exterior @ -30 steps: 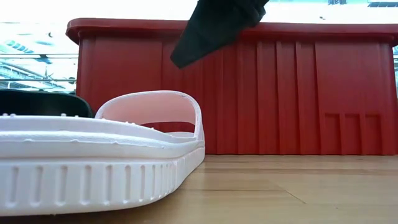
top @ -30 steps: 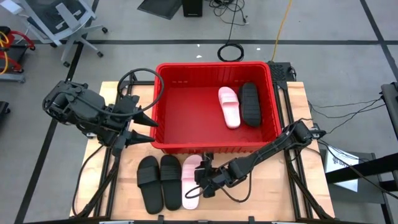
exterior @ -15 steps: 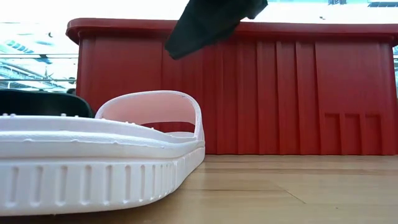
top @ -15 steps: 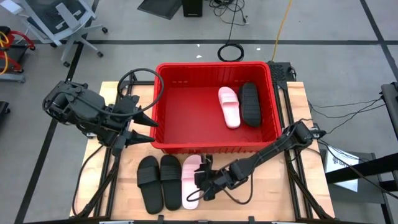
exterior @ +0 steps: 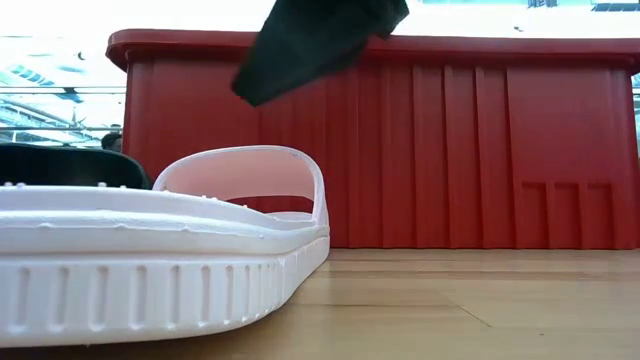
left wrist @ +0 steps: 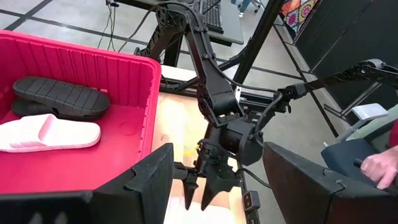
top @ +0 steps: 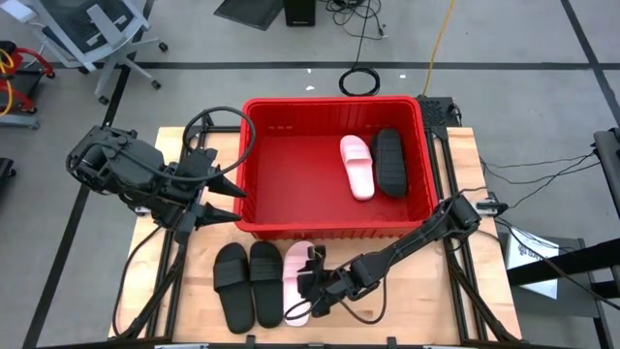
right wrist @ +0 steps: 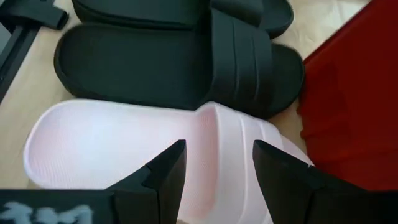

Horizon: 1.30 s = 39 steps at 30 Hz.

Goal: Pick and place slides into bin
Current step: Put the pink slide into the red container

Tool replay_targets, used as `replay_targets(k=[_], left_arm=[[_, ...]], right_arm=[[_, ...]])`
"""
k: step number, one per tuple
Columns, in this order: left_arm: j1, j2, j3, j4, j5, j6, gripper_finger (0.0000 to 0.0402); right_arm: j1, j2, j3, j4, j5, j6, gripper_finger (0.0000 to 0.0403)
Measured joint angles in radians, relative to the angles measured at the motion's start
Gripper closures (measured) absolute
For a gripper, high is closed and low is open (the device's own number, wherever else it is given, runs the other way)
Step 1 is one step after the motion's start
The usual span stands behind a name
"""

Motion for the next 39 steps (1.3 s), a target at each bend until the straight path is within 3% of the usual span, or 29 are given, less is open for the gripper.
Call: replay_targets(k=[10, 14, 24, 29, 36, 39], left_arm=[[0.000, 0.000, 0.000, -0.001, 0.000, 0.000, 0.0160], [0.000, 0.000, 0.000, -0.001, 0.000, -0.001, 0.0160], [0.000, 0.000, 0.000, -0.001, 0.001, -0.002, 0.0160], [0.000, 0.000, 0.000, -0.001, 0.002, -0.002, 0.0160], [0.000, 0.000, 0.000, -0.001, 0.004, -0.032, 0.0160], [0.000, 0.000, 0.000, -0.001, 0.004, -0.035, 0.0160]], right_arm=[[-0.005, 0.077, 0.041, -0.050, 0.004, 0.021, 0.0225], [-0.015, 0.078, 0.043, -0.121, 0.059, 0.086, 0.0225], [-0.062, 0.078, 0.043, -0.160, 0.050, 0.117, 0.0233], [-0.065, 0.078, 0.043, -0.161, 0.044, 0.117, 0.0281], [-0.066, 0.077, 0.043, -0.163, 0.003, 0.227, 0.0389], [-0.066, 0.075, 0.043, -0.165, -0.003, 0.272, 0.0392]])
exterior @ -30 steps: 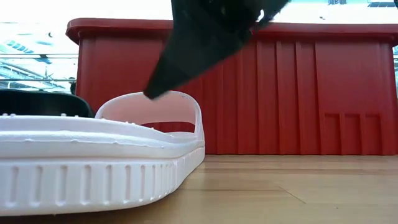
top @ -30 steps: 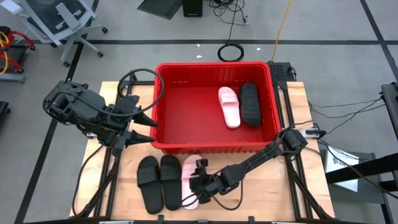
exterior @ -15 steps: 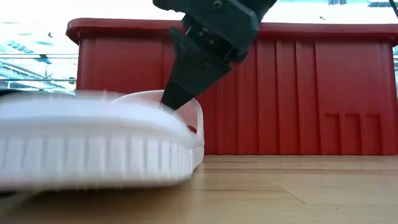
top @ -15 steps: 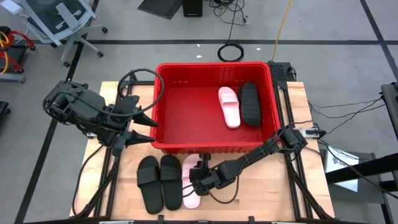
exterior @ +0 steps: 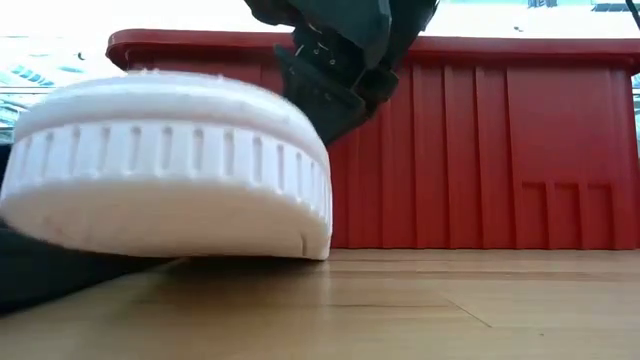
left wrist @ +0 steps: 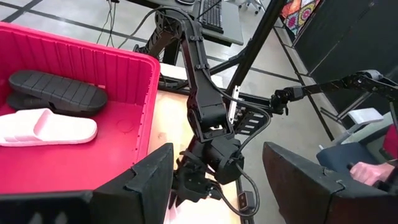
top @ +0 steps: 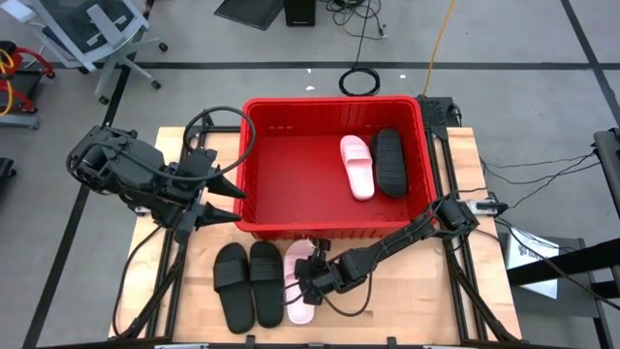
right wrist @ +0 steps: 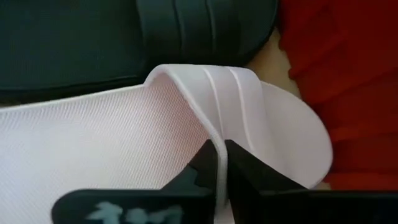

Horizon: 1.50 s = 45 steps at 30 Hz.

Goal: Pick and place slides into bin
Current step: Put the pink slide into the red container

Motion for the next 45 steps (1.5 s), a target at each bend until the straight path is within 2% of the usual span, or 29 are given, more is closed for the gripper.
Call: replay_targets(k=[9, 19, 26, 32, 41, 45], left_arm=[[0.000, 0.000, 0.000, 0.000, 0.050, 0.006, 0.0160], [0.000, 0.000, 0.000, 0.000, 0.053, 0.044, 0.0160], [0.000, 0.000, 0.000, 0.002, 0.053, 0.066, 0.0160], [0.000, 0.000, 0.000, 0.002, 0.053, 0.091, 0.0160], [0.000, 0.000, 0.000, 0.003, 0.053, 0.186, 0.0160], [0.000, 0.000, 0.000, 0.002, 0.096, 0.225, 0.0160]], right_arm=[[-0.005, -0.028, 0.000, 0.000, -0.198, 0.051, 0.0399], [-0.026, -0.223, -0.001, 0.017, -0.256, 0.055, 0.0401], [-0.056, -0.379, -0.002, 0.166, -0.265, 0.075, 0.0402], [-0.087, -0.464, -0.002, 0.344, -0.263, 0.069, 0.0402], [-0.117, -0.486, -0.002, 0.632, -0.351, 0.129, 0.0402], [-0.130, -0.487, -0.002, 0.659, -0.349, 0.196, 0.0402]])
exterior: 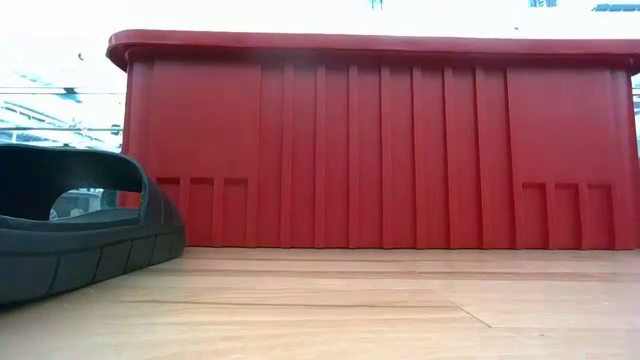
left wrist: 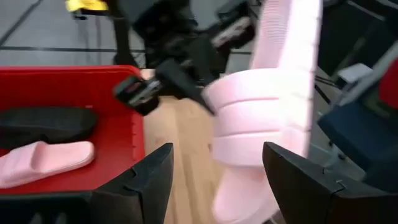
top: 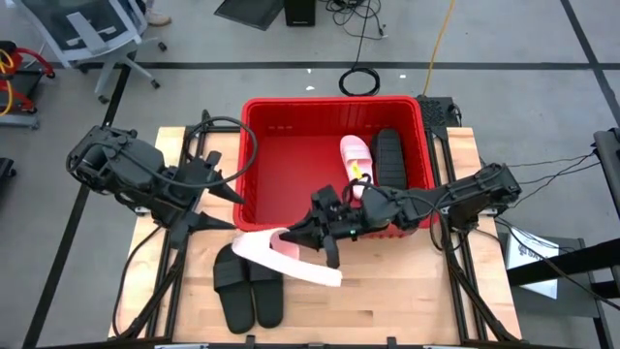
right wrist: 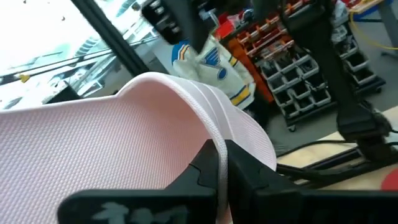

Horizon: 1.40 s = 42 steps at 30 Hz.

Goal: Pick and place slides into bin
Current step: Put the pink slide into the red container

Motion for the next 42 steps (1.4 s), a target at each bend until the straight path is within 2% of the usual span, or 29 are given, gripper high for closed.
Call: replay_targets(k=[6, 12, 24, 36, 42], left_arm=[[0.000, 0.000, 0.000, -0.033, 0.084, 0.002, 0.0160], [0.000, 0.000, 0.000, -0.089, 0.085, -0.034, 0.0160], [-0.018, -0.001, 0.000, -0.088, 0.086, -0.038, 0.0160], [-0.018, 0.000, 0.000, -0.091, 0.084, -0.032, 0.0160], [-0.018, 0.000, 0.000, -0.090, 0.084, -0.032, 0.0160]], right_arm=[[-0.009, 0.000, 0.000, 0.025, 0.007, 0.005, 0.0402], [-0.015, 0.002, 0.000, 0.082, 0.008, 0.008, 0.0402], [-0.068, 0.002, 0.000, 0.138, 0.010, 0.003, 0.0402], [-0.095, 0.001, 0.000, 0.150, -0.015, 0.114, 0.0402], [-0.094, 0.001, 0.000, 0.148, -0.015, 0.117, 0.0402]])
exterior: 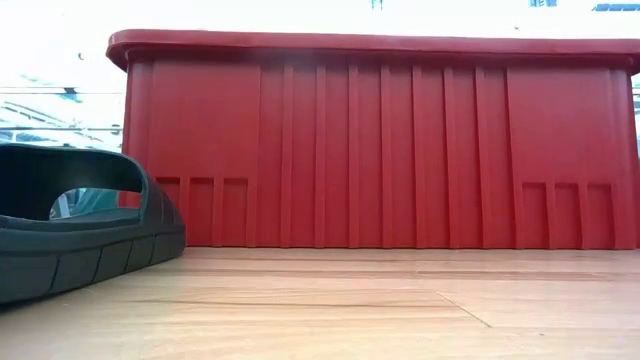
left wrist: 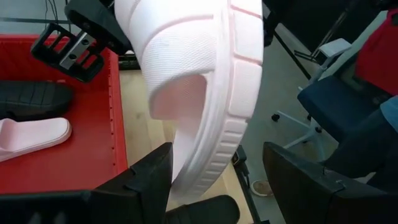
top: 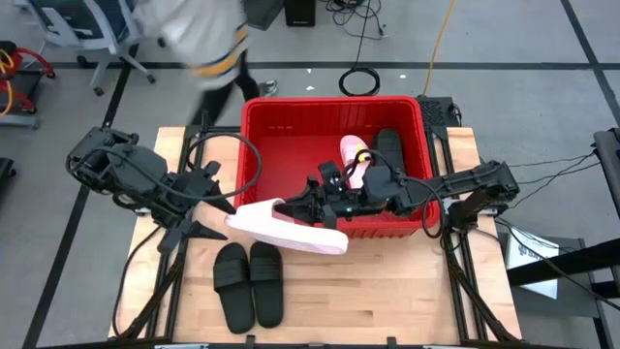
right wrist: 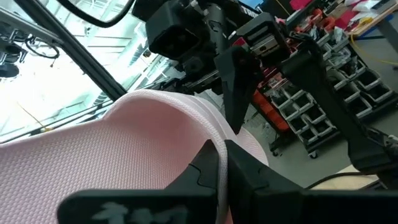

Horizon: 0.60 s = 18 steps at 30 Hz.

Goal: Pick and place slides into bin
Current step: Put the pink slide into the red container

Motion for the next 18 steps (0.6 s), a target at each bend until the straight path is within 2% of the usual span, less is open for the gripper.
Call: replay_targets(k=[18], left_arm=[[0.018, 0.027, 0.000, 0.075, -0.004, 0.019, 0.0160]], right_arm=[[-0.003, 0.000, 0.000, -0.004, -0.001, 0.035, 0.0402]])
